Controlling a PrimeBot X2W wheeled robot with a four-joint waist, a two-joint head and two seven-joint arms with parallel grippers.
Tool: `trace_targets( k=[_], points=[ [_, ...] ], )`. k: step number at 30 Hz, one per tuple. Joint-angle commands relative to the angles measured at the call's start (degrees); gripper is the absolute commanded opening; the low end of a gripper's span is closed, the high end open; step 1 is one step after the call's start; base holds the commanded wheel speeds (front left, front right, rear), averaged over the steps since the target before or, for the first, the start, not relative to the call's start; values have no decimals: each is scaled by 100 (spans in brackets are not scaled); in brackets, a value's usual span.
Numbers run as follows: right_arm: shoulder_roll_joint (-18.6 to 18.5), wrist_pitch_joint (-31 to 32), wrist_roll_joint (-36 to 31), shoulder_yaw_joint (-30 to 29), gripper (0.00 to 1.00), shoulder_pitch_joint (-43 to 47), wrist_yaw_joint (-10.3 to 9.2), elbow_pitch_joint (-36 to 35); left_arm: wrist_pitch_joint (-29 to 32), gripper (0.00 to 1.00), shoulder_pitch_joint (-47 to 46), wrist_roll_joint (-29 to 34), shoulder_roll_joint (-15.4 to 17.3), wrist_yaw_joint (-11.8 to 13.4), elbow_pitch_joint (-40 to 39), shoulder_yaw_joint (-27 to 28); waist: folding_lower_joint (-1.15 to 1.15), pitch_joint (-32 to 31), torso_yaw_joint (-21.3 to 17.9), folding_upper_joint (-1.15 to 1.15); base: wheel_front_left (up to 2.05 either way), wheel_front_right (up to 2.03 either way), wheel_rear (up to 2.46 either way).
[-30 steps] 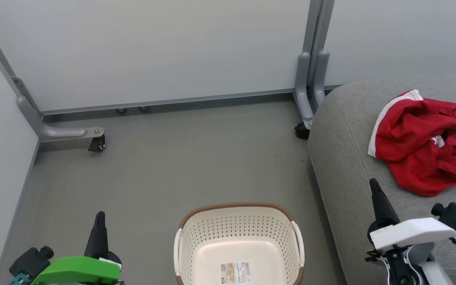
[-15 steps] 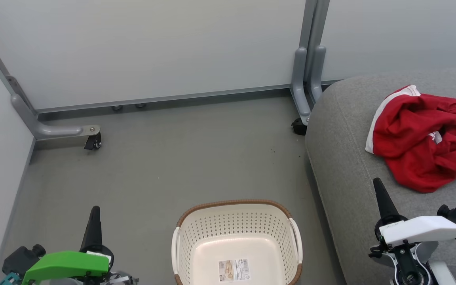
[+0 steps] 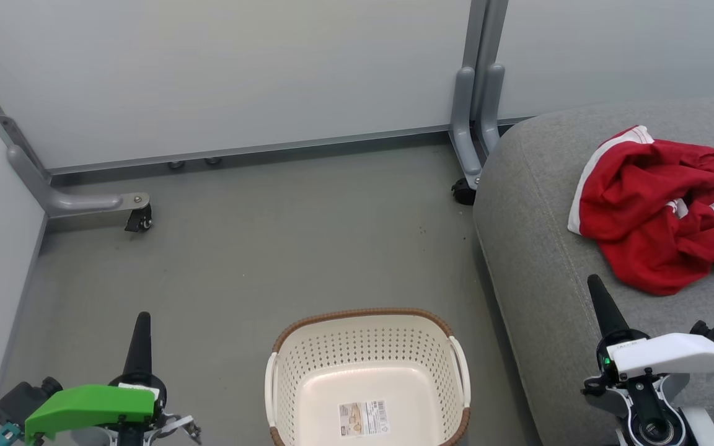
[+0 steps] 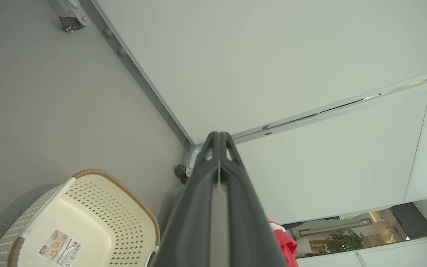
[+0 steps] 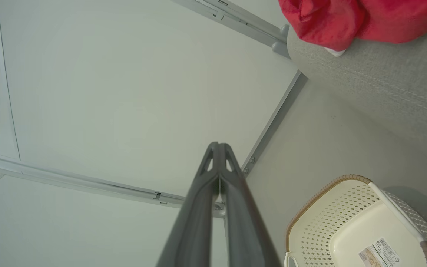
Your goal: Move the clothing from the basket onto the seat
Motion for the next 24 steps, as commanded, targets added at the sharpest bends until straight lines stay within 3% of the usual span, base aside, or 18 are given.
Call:
trace_targets(
  k=[1, 24],
  points=[
    [-12, 61, 184, -49, 0, -143, 4, -17, 56, 0, -166, -190, 41, -11, -63, 48, 0, 15, -13, 0, 0, 0, 0],
    [18, 363, 1202, -257, 0, -202, 3, 51, 362, 0, -273, -1172, 42, -14, -134, 222, 0, 143, -122, 0, 0, 0, 0]
  ],
)
